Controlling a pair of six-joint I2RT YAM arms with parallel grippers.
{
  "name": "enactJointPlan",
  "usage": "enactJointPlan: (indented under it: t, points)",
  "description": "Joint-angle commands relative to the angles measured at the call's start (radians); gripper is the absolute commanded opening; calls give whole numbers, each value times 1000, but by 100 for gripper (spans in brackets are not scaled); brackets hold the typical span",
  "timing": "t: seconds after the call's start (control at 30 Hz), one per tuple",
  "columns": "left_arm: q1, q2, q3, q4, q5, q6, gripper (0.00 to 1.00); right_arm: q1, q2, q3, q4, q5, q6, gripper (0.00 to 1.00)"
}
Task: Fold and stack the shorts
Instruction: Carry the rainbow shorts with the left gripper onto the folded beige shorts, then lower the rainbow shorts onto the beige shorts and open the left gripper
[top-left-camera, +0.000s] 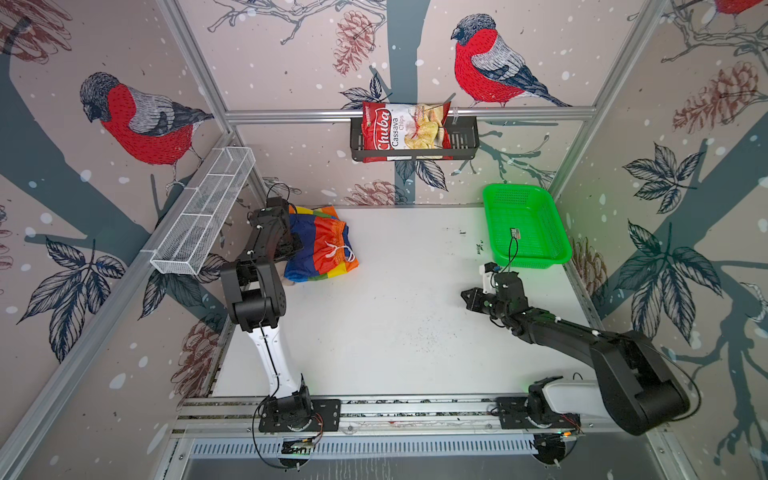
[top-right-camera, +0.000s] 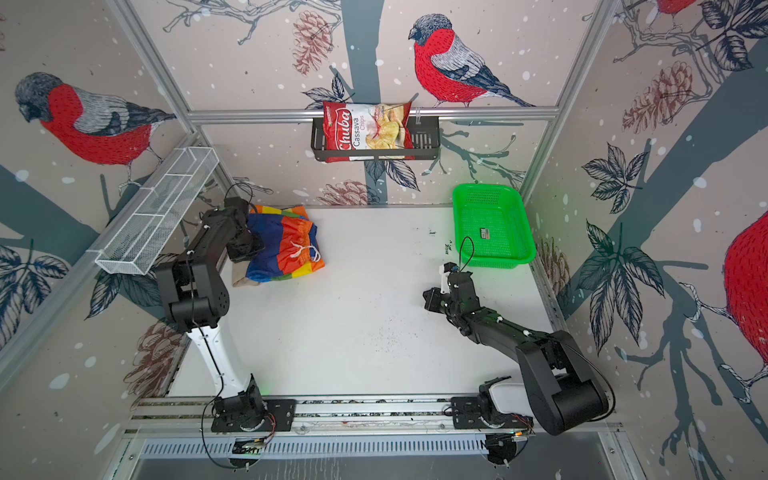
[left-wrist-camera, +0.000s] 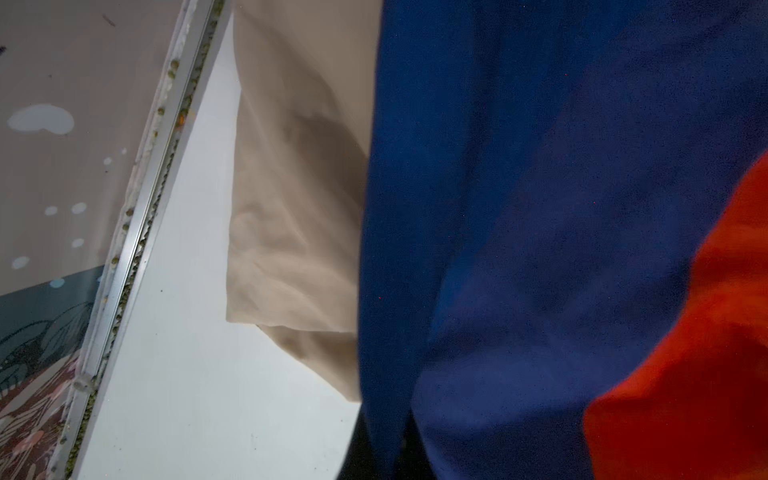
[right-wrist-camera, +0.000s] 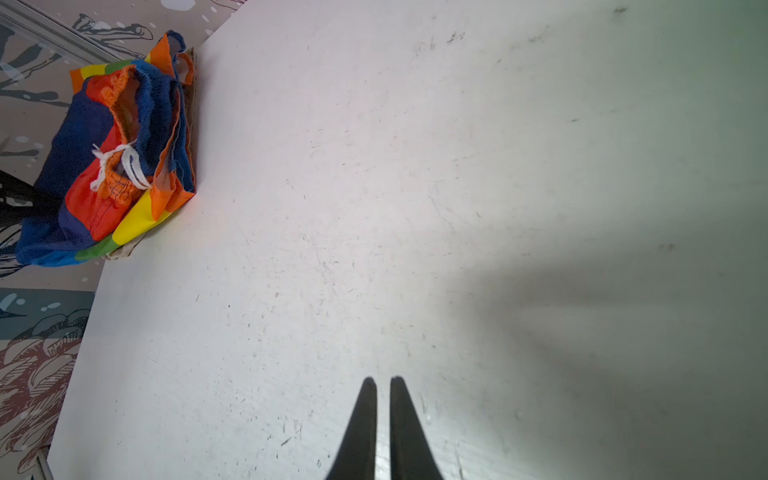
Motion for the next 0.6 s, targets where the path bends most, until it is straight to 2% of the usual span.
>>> enactJointPlan:
  t: [0.0, 0.3, 0.33, 0.43, 0.5, 0.57]
  points:
    - [7, 41, -12, 53, -36, -16, 0, -3, -1, -7, 21, -7, -1, 11]
    - [8, 118, -44, 82, -95, -27, 0, -11, -12, -29, 28, -7, 5, 11]
    - [7, 123, -48, 83, -94, -29, 7, -13, -14, -31, 28, -7, 5, 11]
    - [7, 97, -78, 94, -92, -52, 43, -15, -16, -28, 24, -9, 4, 11]
    - [7, 52, -102, 104, -98, -75, 54, -14, -22, -29, 24, -9, 5, 11]
    - [7, -7, -119, 99, -120, -99, 57, -17, -25, -29, 21, -9, 5, 11]
